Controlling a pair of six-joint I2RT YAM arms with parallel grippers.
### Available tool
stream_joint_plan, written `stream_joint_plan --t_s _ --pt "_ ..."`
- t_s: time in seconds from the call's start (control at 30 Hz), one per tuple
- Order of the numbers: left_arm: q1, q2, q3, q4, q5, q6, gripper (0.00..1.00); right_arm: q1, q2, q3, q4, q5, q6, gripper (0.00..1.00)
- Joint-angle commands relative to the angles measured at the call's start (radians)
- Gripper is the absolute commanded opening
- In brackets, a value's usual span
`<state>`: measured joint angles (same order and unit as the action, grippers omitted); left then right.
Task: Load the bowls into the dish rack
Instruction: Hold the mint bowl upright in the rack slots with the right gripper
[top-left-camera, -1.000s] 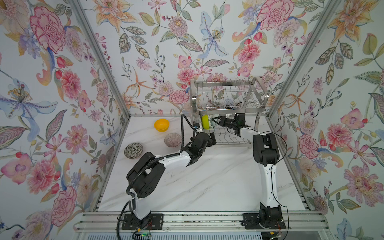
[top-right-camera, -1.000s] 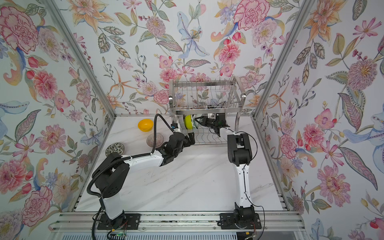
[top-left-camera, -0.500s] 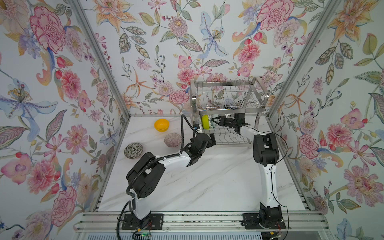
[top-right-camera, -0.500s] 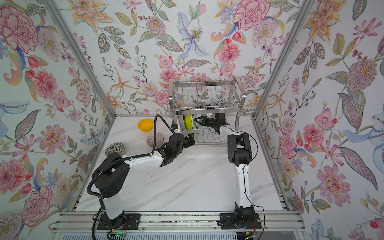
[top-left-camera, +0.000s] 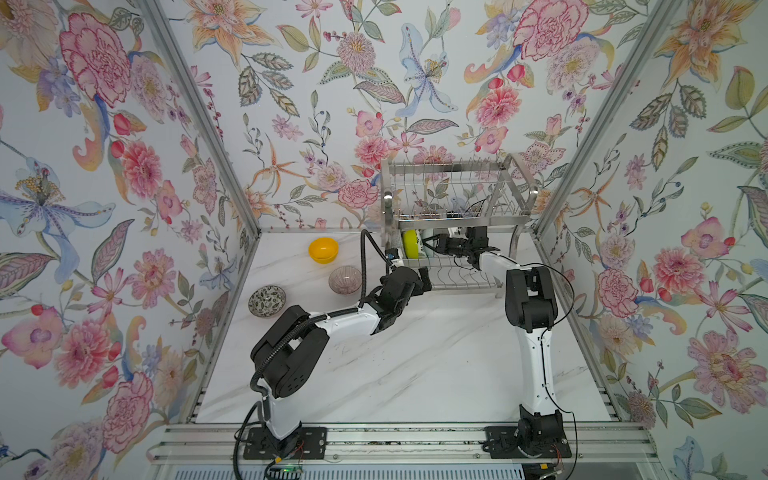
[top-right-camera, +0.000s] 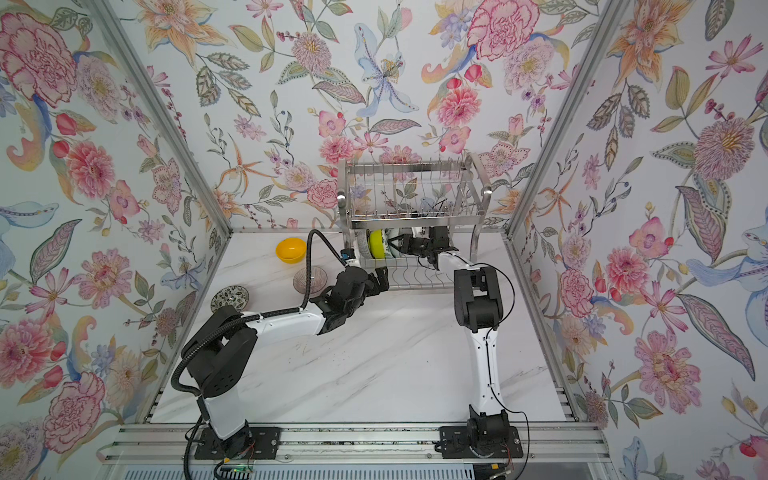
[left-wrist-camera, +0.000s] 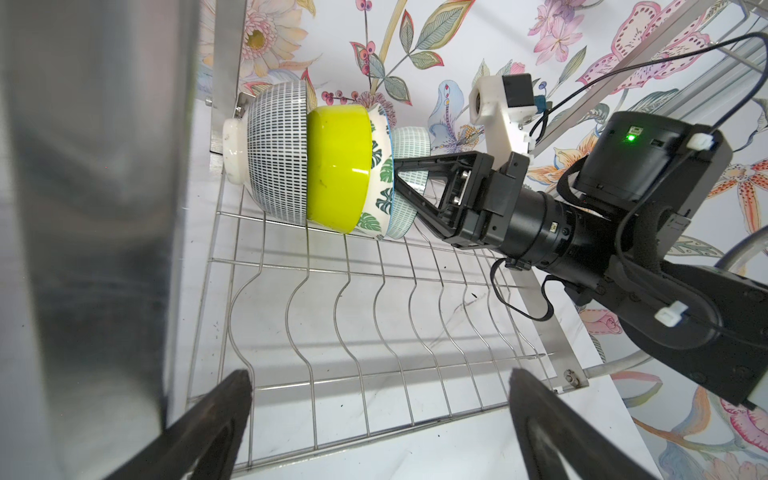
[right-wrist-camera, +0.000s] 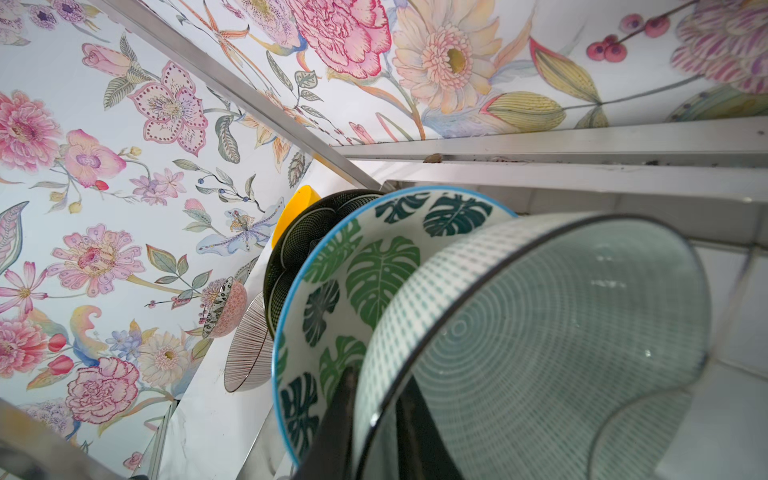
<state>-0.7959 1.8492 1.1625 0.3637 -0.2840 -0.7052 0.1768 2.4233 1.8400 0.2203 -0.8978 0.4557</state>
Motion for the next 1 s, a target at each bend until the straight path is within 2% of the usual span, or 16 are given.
stream_joint_plan --t_s 0.0,0.77,0.97 --pt "0.011 -0.043 -0.020 -0.009 -0.020 -0.007 0.99 -0.001 -0.045 0.007 -0.050 0.056 -0.014 0.19" --pt "-0.001 -0.080 -0.038 -0.026 -0.029 -0.017 0.99 -0.009 -0.141 -0.090 -0.043 0.085 -0.025 0.30" --pt "-0.009 -0.093 -0.047 -0.032 -0.034 -0.019 0.99 -0.011 -0.185 -0.143 -0.020 0.094 -0.021 0.40"
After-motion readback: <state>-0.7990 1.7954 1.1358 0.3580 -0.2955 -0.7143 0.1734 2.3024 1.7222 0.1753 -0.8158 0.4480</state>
